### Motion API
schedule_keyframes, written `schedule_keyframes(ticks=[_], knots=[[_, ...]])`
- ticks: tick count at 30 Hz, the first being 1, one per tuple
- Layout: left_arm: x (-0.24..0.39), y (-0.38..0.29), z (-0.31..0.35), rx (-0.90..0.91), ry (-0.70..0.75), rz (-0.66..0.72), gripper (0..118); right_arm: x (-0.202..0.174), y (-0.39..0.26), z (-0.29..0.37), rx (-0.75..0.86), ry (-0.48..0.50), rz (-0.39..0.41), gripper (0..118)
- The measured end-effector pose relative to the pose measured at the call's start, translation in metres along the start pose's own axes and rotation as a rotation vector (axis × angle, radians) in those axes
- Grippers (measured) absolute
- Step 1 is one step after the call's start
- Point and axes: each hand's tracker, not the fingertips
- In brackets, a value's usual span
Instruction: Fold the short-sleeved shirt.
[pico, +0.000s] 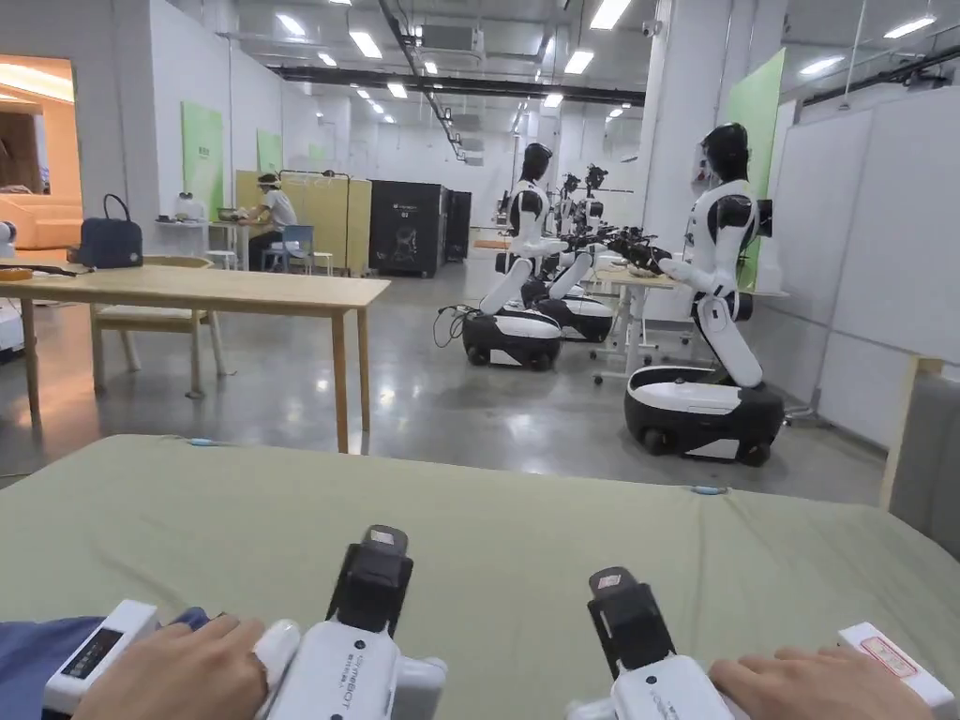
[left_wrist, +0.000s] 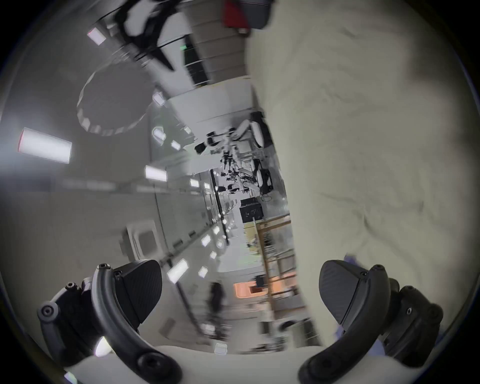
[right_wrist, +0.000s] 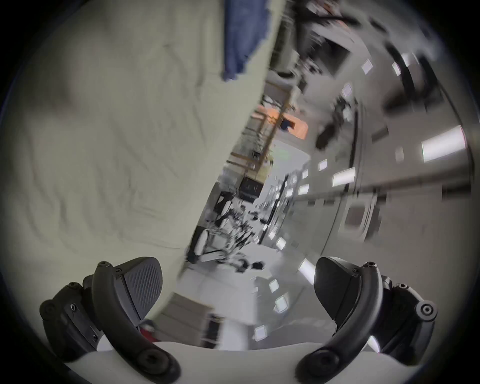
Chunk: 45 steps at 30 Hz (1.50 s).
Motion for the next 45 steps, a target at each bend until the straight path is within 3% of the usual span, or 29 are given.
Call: schedule_keyframes(ticks=[3, 6, 8, 10, 11, 12, 16, 30, 31, 32, 33, 34, 35, 37, 45], knots=[[-0.055, -0.019, -0.004, -0.045, -0.036, 0.598, 118, 0.052, -0.02, -0.001, -0.077, -0.038, -0.558, 118], [-0.109, -0.047, -0.007, -0.019, -0.061, 1.205, 118, 0.1, -0.052, 0.002, -0.107, -0.073, -1.188, 118], [-0.124, -0.066, -0.011, 0.027, -0.151, 1.611, 118, 0.111, -0.074, 0.006, -0.069, -0.021, -1.597, 118], [-0.119, -0.076, -0.016, 0.055, -0.231, 1.837, 118, 0.1, -0.087, 0.007, 0.017, 0.054, -1.861, 118], [-0.112, -0.074, -0.016, 0.058, -0.221, 1.84, 118, 0.09, -0.088, 0.008, 0.041, 0.087, -1.939, 118], [-0.106, -0.071, -0.016, 0.043, -0.186, 1.82, 118, 0.081, -0.085, 0.009, 0.029, 0.084, -1.95, 118], [-0.09, -0.063, -0.01, -0.006, -0.039, 1.628, 118, 0.064, -0.076, 0.017, -0.039, -0.004, -1.861, 118], [-0.086, -0.089, -0.016, -0.034, -0.064, 1.673, 118, 0.077, -0.079, 0.008, -0.09, 0.071, -1.919, 115], [-0.086, -0.089, -0.016, -0.025, -0.081, 1.676, 109, 0.077, -0.079, 0.008, -0.085, 0.083, -1.918, 90], [-0.086, -0.087, -0.015, -0.01, -0.107, 1.677, 81, 0.078, -0.078, 0.009, -0.083, 0.082, -1.914, 49], [-0.086, -0.086, -0.014, 0.017, -0.135, 1.673, 26, 0.079, -0.076, 0.009, -0.099, 0.065, -1.894, 9], [-0.096, -0.045, -0.003, 0.005, -0.142, 1.658, 0, 0.08, -0.073, 0.008, -0.165, 0.018, -1.853, 4], [-0.091, -0.044, -0.006, -0.111, -0.154, 1.603, 0, 0.08, -0.072, 0.007, -0.19, -0.003, -1.836, 4], [-0.093, -0.042, -0.009, -0.025, -0.139, 1.665, 0, 0.077, -0.078, 0.01, -0.124, 0.037, -1.888, 4], [-0.085, -0.057, -0.01, -0.074, -0.127, 1.68, 0, 0.082, -0.072, 0.012, -0.123, 0.02, -1.871, 4]])
